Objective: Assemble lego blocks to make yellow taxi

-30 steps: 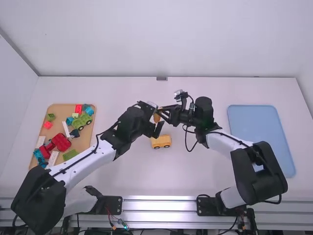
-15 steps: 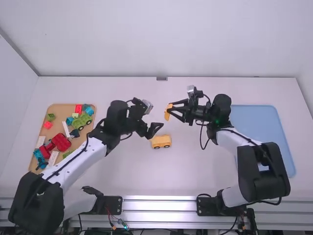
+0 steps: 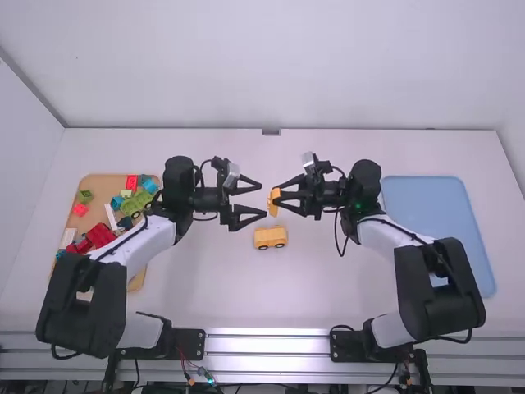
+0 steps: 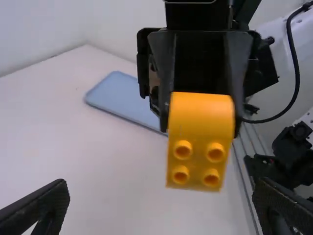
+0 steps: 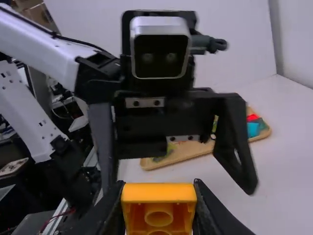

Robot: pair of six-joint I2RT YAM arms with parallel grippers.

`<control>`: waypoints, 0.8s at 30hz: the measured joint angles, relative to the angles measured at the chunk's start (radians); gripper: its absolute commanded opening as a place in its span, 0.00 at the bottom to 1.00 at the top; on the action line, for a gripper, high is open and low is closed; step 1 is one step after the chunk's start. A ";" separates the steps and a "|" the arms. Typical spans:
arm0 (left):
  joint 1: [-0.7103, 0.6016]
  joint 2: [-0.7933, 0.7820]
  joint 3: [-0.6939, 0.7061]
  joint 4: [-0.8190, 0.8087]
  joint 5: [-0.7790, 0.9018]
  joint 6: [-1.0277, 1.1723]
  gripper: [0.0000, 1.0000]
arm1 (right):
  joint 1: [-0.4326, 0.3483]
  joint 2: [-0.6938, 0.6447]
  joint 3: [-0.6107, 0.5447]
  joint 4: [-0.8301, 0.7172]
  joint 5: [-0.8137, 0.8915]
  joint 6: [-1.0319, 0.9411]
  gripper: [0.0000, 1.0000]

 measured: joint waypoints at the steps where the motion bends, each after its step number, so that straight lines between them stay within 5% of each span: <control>1: 0.000 0.003 0.000 0.003 0.002 -0.001 0.99 | 0.003 0.000 0.000 0.000 -0.001 0.000 0.17; 8: -0.006 0.018 0.000 0.033 0.035 -0.029 0.88 | 0.026 0.000 0.009 -0.001 -0.003 -0.003 0.17; 24: -0.018 0.018 0.000 0.051 0.087 -0.027 0.89 | 0.026 0.000 0.012 -0.008 0.043 -0.004 0.16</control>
